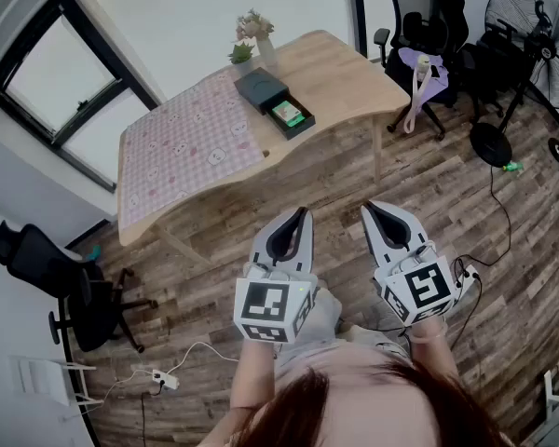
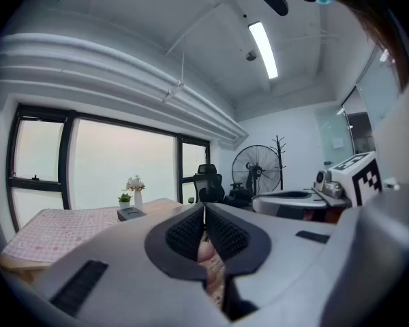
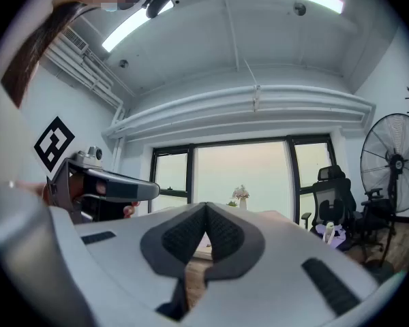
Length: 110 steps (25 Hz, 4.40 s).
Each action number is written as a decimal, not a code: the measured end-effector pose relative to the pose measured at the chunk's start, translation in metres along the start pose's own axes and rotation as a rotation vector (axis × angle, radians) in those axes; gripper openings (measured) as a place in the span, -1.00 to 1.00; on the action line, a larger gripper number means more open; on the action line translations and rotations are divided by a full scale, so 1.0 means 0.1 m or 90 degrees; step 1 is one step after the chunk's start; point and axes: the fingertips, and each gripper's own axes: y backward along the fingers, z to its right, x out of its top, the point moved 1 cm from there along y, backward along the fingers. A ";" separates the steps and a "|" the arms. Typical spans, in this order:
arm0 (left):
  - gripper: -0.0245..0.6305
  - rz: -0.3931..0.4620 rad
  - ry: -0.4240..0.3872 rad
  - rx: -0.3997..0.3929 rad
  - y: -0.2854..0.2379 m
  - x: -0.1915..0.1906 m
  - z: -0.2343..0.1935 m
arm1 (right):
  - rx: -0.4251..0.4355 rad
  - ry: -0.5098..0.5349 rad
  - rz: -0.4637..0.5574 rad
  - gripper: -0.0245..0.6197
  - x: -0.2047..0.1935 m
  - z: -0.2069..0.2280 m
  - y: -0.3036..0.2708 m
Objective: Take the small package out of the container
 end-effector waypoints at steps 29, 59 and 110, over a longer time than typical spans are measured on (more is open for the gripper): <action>-0.88 0.005 0.023 -0.002 -0.82 0.08 -1.02 | 0.022 -0.049 -0.007 -0.92 -0.10 0.22 -1.23; -0.88 -0.007 0.037 -0.060 -1.76 0.04 -2.50 | -0.004 -0.031 -0.049 -0.82 -0.16 0.32 -3.17; -0.88 -0.099 0.098 -0.048 -3.94 -0.47 -3.73 | 0.052 -0.012 -0.311 -0.35 -1.70 1.48 -5.34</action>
